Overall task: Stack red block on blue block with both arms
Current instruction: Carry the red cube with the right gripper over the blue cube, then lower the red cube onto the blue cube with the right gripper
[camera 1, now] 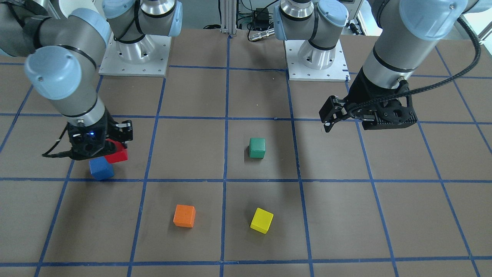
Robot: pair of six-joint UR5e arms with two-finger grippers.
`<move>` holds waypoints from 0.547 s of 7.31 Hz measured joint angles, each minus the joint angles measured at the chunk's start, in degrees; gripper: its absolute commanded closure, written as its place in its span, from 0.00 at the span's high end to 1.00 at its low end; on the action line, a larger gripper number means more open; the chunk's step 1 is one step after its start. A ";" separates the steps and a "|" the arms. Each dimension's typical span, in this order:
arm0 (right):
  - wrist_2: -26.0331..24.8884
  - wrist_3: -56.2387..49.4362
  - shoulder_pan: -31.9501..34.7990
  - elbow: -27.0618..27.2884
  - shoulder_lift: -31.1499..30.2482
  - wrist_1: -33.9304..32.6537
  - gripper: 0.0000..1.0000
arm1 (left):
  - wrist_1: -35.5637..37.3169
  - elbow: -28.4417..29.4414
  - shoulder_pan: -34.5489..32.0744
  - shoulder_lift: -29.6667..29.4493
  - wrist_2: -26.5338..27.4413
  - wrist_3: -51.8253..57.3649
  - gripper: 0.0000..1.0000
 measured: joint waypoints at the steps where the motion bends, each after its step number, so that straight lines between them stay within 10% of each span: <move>1: 0.13 -3.30 -2.67 0.84 0.21 -0.56 0.17 | -0.10 0.00 -0.01 0.00 -0.04 0.00 1.00; 4: 0.75 -3.43 -4.08 2.87 2.26 -3.74 0.17 | -0.17 -0.01 -0.02 -0.01 -0.07 0.00 1.00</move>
